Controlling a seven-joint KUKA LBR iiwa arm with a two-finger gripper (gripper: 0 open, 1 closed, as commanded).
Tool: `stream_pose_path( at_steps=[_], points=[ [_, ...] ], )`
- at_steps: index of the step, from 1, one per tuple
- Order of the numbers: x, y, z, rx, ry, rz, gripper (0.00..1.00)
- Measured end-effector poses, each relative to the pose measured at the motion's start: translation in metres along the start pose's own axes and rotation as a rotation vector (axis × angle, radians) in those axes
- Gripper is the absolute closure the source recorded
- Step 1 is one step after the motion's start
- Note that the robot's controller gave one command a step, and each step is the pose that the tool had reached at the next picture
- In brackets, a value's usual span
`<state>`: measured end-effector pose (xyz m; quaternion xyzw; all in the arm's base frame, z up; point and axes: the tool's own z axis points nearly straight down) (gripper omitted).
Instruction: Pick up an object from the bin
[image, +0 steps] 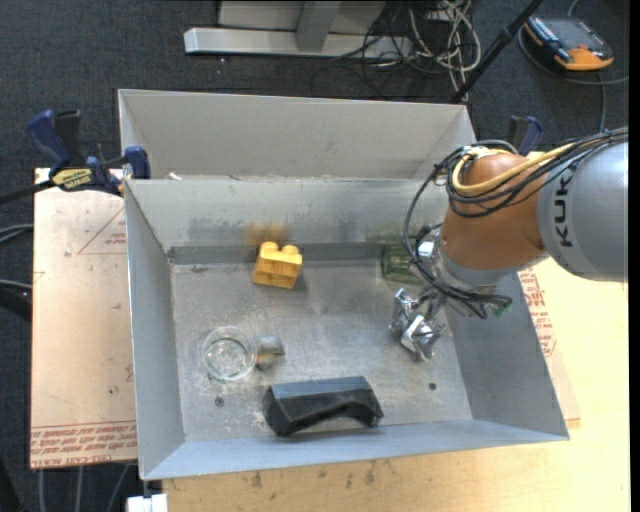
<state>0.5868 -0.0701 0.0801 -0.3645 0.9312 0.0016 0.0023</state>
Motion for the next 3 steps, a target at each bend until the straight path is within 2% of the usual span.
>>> stream_pose_path(
  at_steps=[3],
  points=[
    [0.001,0.001,-0.053,-0.004,0.006,0.002,1.0]
  ],
)
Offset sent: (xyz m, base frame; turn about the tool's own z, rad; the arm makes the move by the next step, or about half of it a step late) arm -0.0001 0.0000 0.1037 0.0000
